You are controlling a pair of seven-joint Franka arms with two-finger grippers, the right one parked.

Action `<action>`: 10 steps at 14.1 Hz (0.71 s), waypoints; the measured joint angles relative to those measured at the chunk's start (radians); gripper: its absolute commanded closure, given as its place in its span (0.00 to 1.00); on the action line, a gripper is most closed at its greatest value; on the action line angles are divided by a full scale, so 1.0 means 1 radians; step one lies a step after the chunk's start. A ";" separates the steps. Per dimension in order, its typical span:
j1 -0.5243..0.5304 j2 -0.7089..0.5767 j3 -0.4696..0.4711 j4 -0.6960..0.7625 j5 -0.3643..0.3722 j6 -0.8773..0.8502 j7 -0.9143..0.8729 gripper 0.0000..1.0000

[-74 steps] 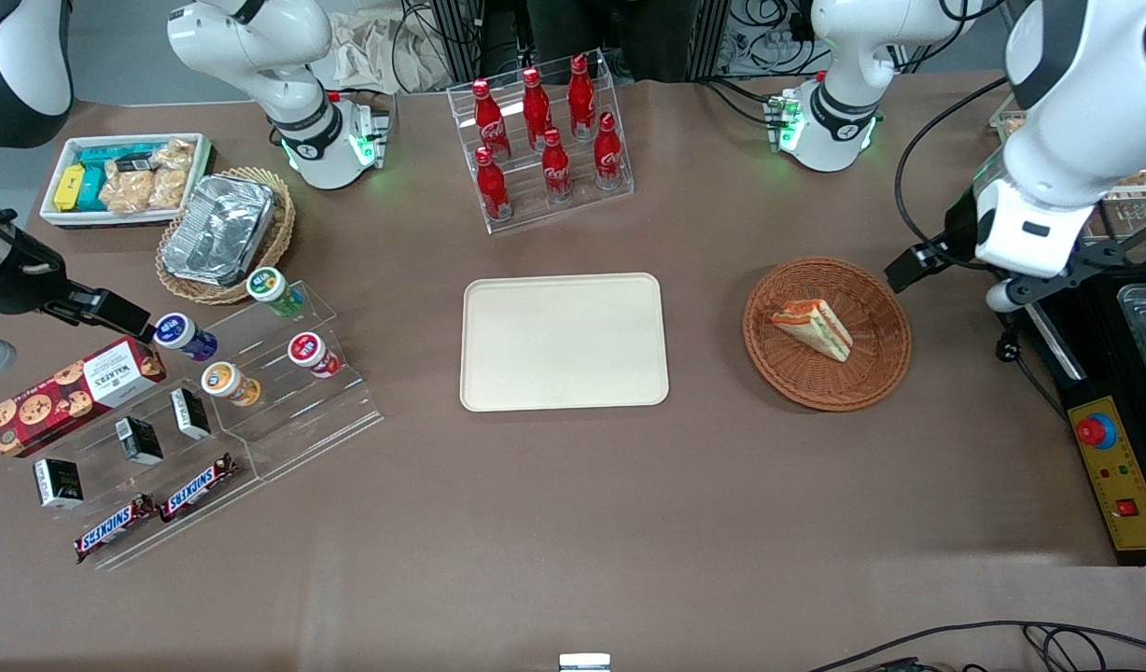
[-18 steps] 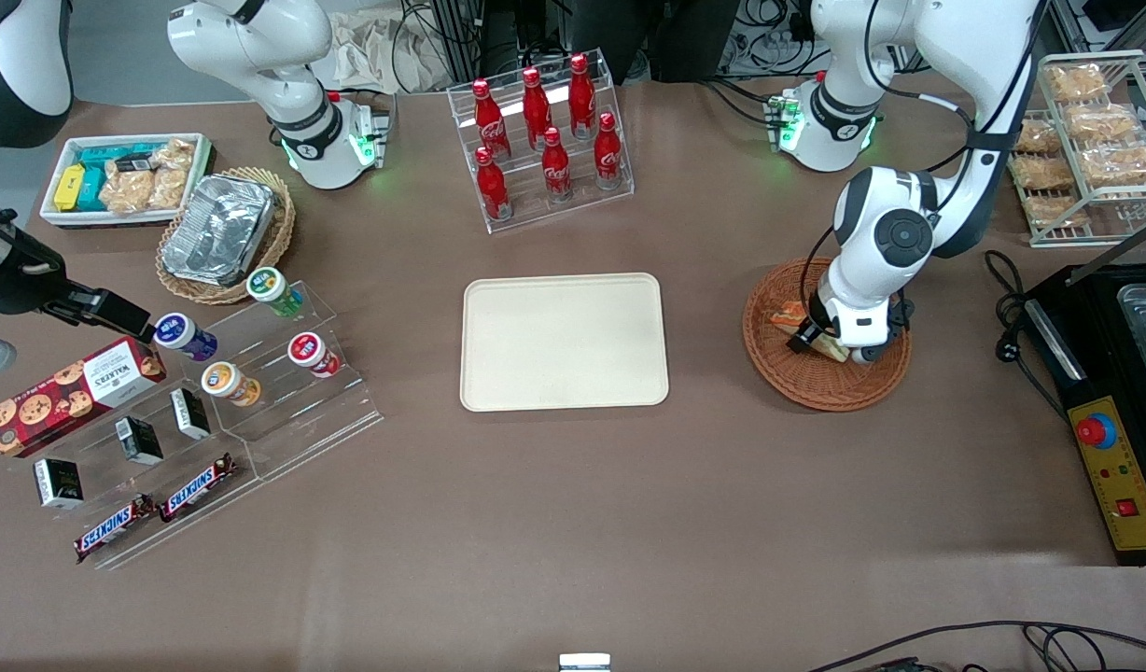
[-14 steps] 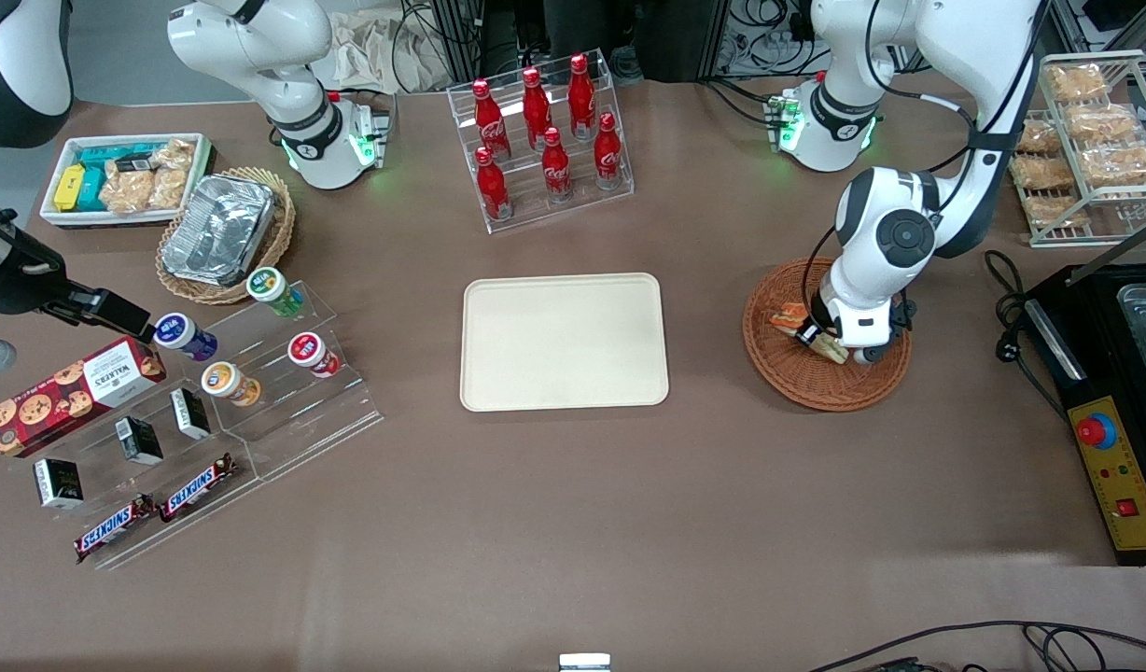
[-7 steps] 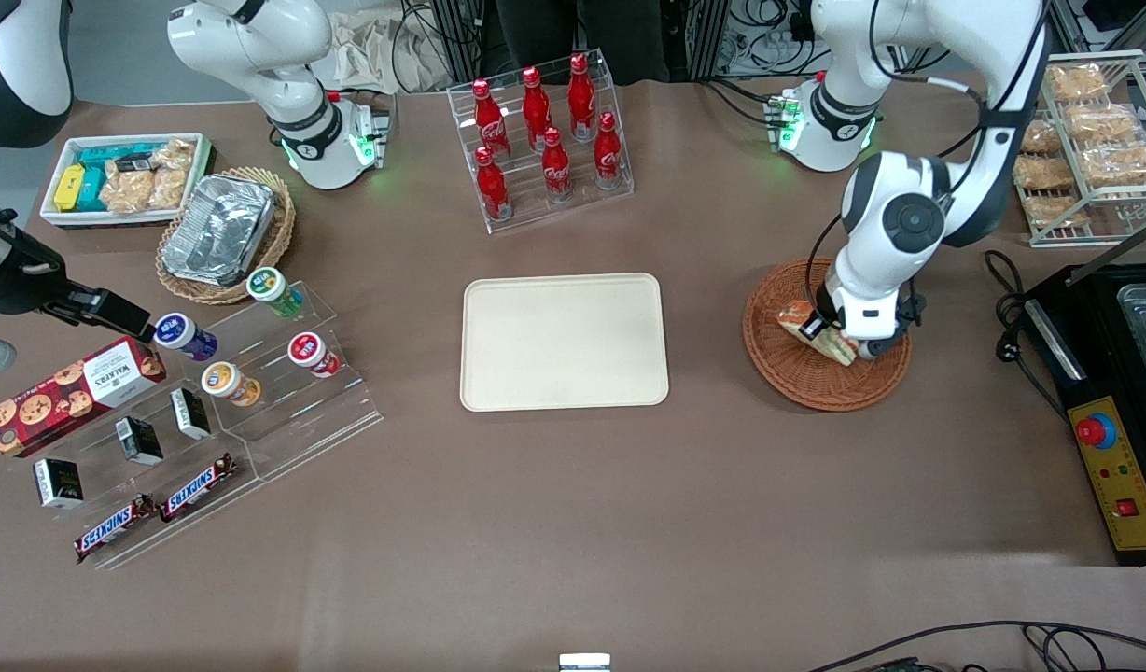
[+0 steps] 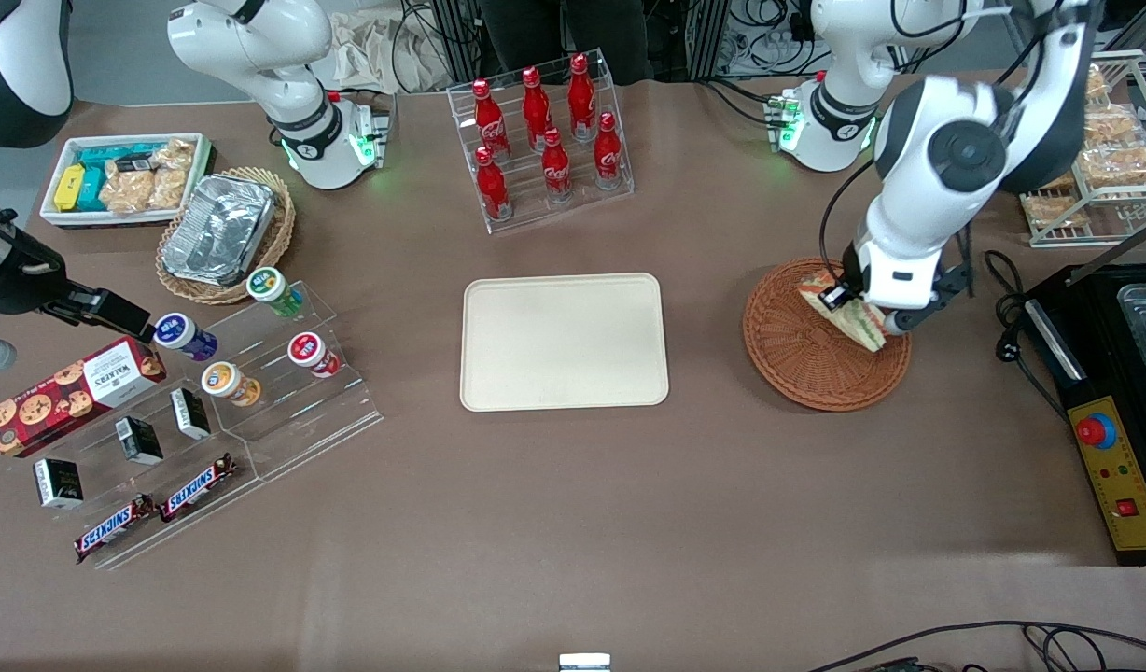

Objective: Place sandwich from basket to tray
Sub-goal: 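Lift the sandwich out of the basket and carry it toward the tray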

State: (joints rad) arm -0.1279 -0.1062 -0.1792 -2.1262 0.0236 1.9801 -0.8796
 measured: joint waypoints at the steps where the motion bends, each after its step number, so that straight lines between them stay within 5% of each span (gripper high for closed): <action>1: -0.001 -0.001 -0.020 0.045 0.000 -0.040 0.035 1.00; 10: -0.011 0.045 -0.263 0.138 -0.025 -0.038 0.291 1.00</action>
State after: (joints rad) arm -0.1390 -0.0609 -0.4423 -1.9886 -0.0018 1.9417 -0.5891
